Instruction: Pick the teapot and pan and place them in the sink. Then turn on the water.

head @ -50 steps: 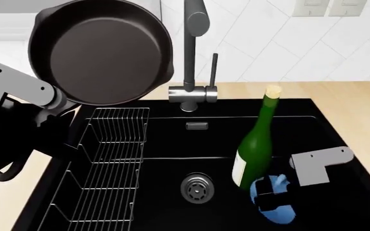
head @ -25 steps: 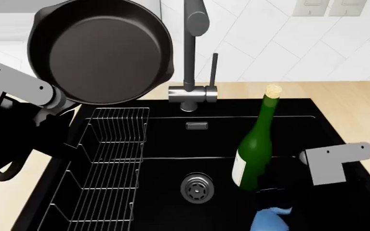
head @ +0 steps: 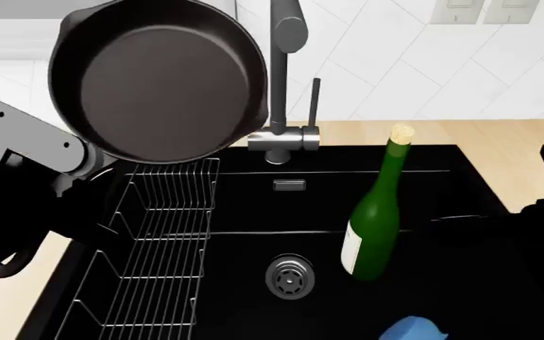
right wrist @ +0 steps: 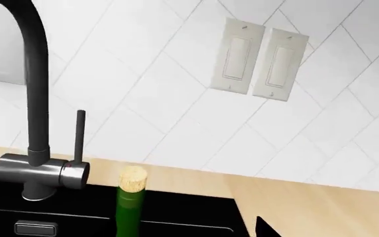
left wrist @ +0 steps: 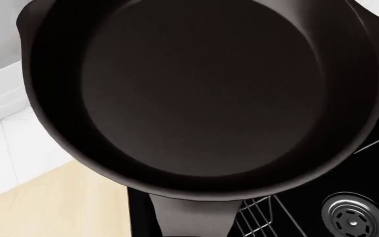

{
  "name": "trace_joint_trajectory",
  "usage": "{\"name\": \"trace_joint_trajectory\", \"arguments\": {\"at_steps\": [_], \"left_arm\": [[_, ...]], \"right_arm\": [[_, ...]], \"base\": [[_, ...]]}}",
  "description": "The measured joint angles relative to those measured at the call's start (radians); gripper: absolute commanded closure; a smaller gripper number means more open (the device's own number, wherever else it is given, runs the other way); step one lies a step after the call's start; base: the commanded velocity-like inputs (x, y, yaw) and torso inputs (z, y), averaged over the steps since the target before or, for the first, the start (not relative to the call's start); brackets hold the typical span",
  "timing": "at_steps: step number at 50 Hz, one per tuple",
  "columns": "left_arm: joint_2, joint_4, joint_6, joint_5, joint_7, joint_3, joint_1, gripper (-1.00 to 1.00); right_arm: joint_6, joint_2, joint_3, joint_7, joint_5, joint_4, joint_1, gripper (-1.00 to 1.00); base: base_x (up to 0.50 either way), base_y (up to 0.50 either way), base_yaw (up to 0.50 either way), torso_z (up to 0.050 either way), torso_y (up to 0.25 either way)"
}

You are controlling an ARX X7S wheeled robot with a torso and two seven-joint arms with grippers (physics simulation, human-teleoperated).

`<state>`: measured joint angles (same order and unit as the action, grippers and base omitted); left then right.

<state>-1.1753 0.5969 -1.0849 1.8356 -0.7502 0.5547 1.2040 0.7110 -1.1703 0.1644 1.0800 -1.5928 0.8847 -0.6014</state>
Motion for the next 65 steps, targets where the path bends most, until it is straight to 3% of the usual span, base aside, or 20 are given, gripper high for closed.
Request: {"name": "trace_joint_trajectory", "arguments": {"at_steps": [11,22,44,65], "left_arm": [[0.008,0.028,-0.082,0.162,-0.11,0.047,0.135,1.0],[0.049,-0.012,-0.181,0.315,-0.243,0.143,0.308,1.0],[0.166,-0.097,-0.291,0.435,-0.357,0.321,0.464,1.0],[0.259,-0.165,-0.344,0.517,-0.409,0.477,0.573,1.0]], "right_arm": [[-0.029,-0.04,-0.063,0.021,-0.031,0.04,0.002,-1.0],[-0.084,-0.069,-0.186,-0.011,-0.001,0.065,0.141,-1.0],[-0.122,-0.064,-0.336,-0.061,0.056,0.08,0.326,-1.0],[-0.123,-0.041,-0.365,-0.09,0.088,0.072,0.375,-1.0]], "base": [[0.0,-0.03,0.0,0.0,0.001],[0.0,-0.03,0.0,0.0,0.001],[0.0,-0.03,0.0,0.0,0.0],[0.0,-0.03,0.0,0.0,0.001]]}}
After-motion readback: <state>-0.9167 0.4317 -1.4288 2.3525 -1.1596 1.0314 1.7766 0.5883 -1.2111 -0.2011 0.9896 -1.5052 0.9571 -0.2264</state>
